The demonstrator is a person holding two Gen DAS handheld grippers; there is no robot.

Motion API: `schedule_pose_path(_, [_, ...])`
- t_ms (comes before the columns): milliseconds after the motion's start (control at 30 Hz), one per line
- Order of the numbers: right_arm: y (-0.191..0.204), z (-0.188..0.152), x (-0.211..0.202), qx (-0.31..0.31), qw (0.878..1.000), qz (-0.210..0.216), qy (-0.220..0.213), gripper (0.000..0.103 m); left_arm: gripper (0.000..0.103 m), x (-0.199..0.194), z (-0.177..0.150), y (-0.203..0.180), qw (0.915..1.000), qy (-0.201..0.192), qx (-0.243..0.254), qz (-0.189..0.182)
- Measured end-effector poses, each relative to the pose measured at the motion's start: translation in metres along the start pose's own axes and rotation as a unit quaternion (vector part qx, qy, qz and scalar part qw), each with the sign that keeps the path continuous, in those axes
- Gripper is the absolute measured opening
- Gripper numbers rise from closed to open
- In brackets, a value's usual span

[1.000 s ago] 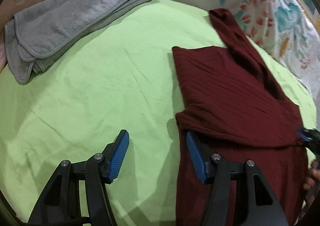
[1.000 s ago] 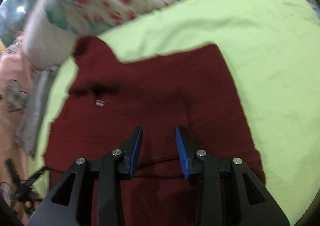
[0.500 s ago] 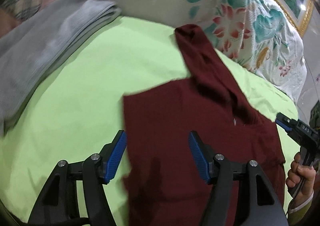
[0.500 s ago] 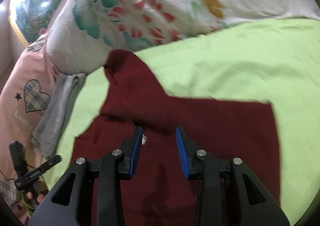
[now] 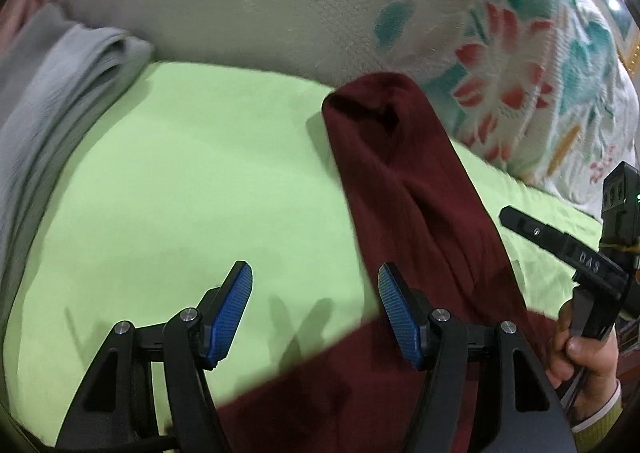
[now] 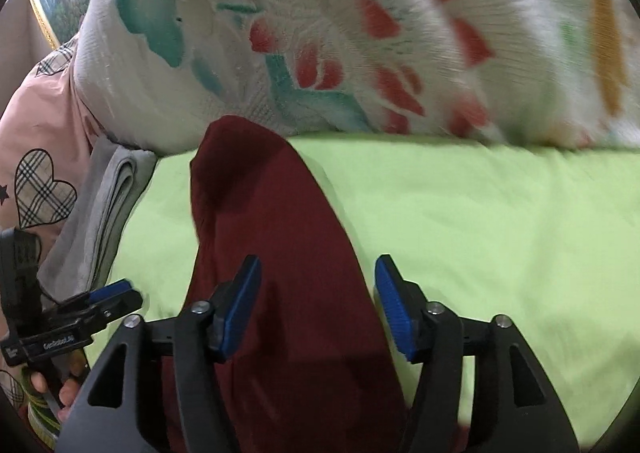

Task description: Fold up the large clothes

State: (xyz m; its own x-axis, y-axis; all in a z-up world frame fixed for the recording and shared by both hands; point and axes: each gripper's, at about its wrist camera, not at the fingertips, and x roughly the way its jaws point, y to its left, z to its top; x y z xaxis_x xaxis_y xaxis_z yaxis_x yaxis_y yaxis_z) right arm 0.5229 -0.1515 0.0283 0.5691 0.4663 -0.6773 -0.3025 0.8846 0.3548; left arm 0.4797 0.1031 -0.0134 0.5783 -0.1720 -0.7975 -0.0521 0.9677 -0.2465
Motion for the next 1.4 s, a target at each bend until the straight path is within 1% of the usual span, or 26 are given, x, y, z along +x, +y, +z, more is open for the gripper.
schedule_pose_path(67, [0.000, 0.011, 0.015, -0.006, 1.000, 0.007, 0.004, 0.066, 0.066, 0.017, 0.017, 0.000, 1.0000, 0.001, -0.001, -0.008])
schedule_pose_path(167, [0.004, 0.019, 0.039, -0.029, 0.999, 0.019, 0.018, 0.065, 0.066, 0.039, 0.037, 0.002, 0.9996, 0.003, -0.011, -0.026])
schedule_pose_path(200, [0.007, 0.019, 0.045, -0.040, 0.999, 0.014, 0.026, 0.059, 0.066, 0.045, 0.042, 0.001, 0.9995, 0.004, -0.012, -0.031])
schedule_pose_path(233, [0.009, 0.020, 0.049, -0.050, 0.998, 0.004, 0.032, 0.027, 0.066, 0.052, 0.048, -0.001, 0.9994, 0.004, -0.011, -0.034])
schedule_pose_path(267, [0.010, 0.020, 0.053, -0.058, 0.997, -0.008, 0.042, 0.011, 0.066, 0.057, 0.052, -0.003, 0.9994, 0.003, -0.009, -0.035])
schedule_pose_path(300, [0.008, 0.020, 0.052, -0.057, 0.997, -0.010, 0.044, 0.011, 0.067, 0.063, 0.056, -0.005, 0.9994, 0.004, -0.006, -0.034])
schedule_pose_path(333, [0.006, 0.021, 0.048, -0.053, 0.998, -0.007, 0.038, 0.008, 0.067, 0.071, 0.062, -0.006, 0.9995, 0.006, -0.004, -0.031])
schedule_pose_path(367, [0.002, 0.022, 0.044, -0.050, 0.998, -0.008, 0.033, 0.008, 0.067, 0.077, 0.065, -0.008, 0.9996, 0.005, -0.004, -0.026])
schedule_pose_path(400, [-0.001, 0.023, 0.037, -0.047, 0.998, -0.012, 0.027, 0.008, 0.064, 0.082, 0.069, -0.009, 0.9997, 0.003, -0.006, -0.025])
schedule_pose_path(433, [-0.004, 0.024, 0.031, -0.042, 0.999, -0.013, 0.021, 0.007, 0.060, 0.085, 0.072, -0.011, 0.9995, -0.001, -0.005, -0.030])
schedule_pose_path(467, [-0.010, 0.026, 0.022, -0.035, 0.999, -0.011, 0.013, 0.007, 0.040, 0.086, 0.074, -0.014, 0.9992, -0.003, -0.002, -0.039])
schedule_pose_path(500, [-0.013, 0.027, 0.015, -0.030, 0.999, -0.008, 0.008, 0.007, 0.007, 0.088, 0.075, -0.019, 0.9982, 0.003, 0.003, -0.059])
schedule_pose_path(533, [-0.016, 0.028, 0.009, -0.028, 1.000, -0.006, 0.004, 0.007, 0.005, 0.089, 0.075, -0.024, 0.9974, 0.009, 0.008, -0.071])
schedule_pose_path(567, [-0.018, 0.028, 0.003, -0.028, 1.000, -0.009, 0.000, 0.007, 0.004, 0.086, 0.074, -0.029, 0.9973, 0.005, 0.016, -0.071])
schedule_pose_path(633, [-0.023, 0.028, -0.015, -0.029, 0.999, -0.018, -0.013, 0.007, 0.004, 0.070, 0.070, -0.043, 0.9965, -0.016, 0.046, -0.068])
schedule_pose_path(733, [-0.028, 0.024, -0.041, -0.025, 0.999, -0.025, -0.030, 0.007, 0.002, 0.036, 0.059, -0.056, 0.9926, -0.040, 0.068, -0.092])
schedule_pose_path(833, [-0.032, 0.011, -0.076, -0.023, 0.998, -0.016, -0.053, 0.007, 0.002, -0.011, 0.038, -0.065, 0.9858, -0.074, 0.095, -0.117])
schedule_pose_path(900, [-0.034, -0.007, -0.103, -0.028, 0.997, -0.009, -0.067, 0.007, 0.002, -0.041, 0.019, -0.069, 0.9810, -0.089, 0.114, -0.130])
schedule_pose_path(1000, [-0.030, -0.040, -0.139, -0.045, 0.995, -0.008, -0.083, 0.007, 0.002, -0.084, -0.026, -0.074, 0.9721, -0.109, 0.142, -0.151])
schedule_pose_path(1067, [-0.027, -0.064, -0.155, -0.053, 0.994, -0.007, -0.092, 0.007, 0.002, -0.102, -0.052, -0.074, 0.9686, -0.115, 0.155, -0.157])
schedule_pose_path(1167, [-0.016, -0.098, -0.168, -0.062, 0.993, -0.010, -0.103, 0.007, 0.002, -0.110, -0.095, -0.084, 0.9671, -0.115, 0.171, -0.149])
schedule_pose_path(1233, [-0.018, -0.121, -0.178, -0.057, 0.993, -0.005, -0.103, 0.007, 0.002, -0.109, -0.118, -0.085, 0.9687, -0.102, 0.167, -0.153])
schedule_pose_path(1333, [-0.017, -0.147, -0.178, -0.047, 0.995, -0.003, -0.090, 0.007, 0.002, -0.111, -0.149, -0.075, 0.9721, -0.086, 0.157, -0.151])
schedule_pose_path(1400, [-0.019, -0.159, -0.177, -0.043, 0.996, -0.003, -0.077, 0.008, 0.002, -0.107, -0.159, -0.077, 0.9747, -0.077, 0.152, -0.145])
